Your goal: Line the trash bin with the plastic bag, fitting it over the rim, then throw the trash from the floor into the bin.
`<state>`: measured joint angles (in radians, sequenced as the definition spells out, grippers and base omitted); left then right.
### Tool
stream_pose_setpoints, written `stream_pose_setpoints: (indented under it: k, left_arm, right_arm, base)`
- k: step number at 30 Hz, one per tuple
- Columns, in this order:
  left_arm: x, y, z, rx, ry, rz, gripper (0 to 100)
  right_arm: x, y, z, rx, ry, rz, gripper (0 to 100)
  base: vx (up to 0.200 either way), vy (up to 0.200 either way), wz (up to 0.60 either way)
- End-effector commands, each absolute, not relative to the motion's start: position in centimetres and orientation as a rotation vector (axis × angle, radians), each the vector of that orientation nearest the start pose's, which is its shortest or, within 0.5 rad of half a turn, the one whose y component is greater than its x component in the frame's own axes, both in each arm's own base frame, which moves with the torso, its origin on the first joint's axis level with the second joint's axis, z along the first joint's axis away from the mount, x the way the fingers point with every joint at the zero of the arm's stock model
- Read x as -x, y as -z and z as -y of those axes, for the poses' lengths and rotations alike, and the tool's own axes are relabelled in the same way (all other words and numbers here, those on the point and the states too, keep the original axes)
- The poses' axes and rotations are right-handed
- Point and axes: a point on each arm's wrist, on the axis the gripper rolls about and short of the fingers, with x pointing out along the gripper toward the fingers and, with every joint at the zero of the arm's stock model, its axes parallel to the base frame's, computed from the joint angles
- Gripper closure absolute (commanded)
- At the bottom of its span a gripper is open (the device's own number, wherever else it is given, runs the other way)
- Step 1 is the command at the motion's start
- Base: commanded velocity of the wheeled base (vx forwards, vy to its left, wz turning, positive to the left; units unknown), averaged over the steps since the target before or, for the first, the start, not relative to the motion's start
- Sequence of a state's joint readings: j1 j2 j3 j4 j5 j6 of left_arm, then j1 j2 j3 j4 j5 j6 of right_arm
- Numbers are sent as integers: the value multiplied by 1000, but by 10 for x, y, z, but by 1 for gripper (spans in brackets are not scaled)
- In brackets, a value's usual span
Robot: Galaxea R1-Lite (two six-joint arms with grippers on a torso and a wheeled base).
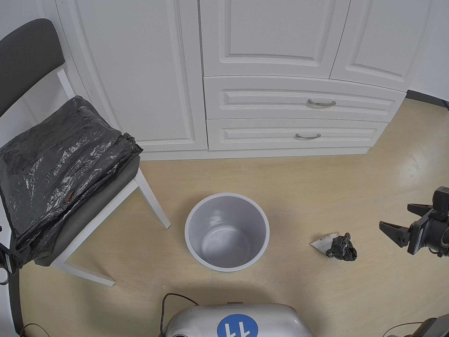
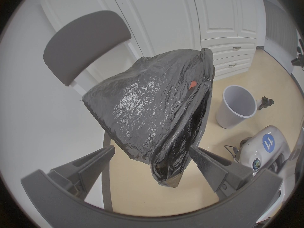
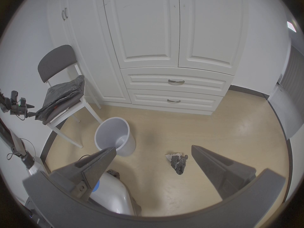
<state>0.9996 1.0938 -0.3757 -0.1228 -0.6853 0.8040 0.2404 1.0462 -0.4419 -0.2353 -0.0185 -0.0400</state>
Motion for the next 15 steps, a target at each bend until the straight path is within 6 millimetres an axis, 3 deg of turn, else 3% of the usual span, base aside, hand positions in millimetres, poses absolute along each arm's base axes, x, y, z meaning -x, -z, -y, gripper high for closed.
stream_pose_setpoints:
  k: [1, 15]
  left_arm:
    - [-89, -145, -112, -277, -102, -534, 0]
    - [-98, -137, -129, -246, -133, -602, 0]
  right_arm:
    - [-130, -182, -33, 93, -238, -379, 0]
    - [-129, -181, -33, 93, -239, -384, 0]
  base:
    - [0, 0, 0]
    - [0, 0, 0]
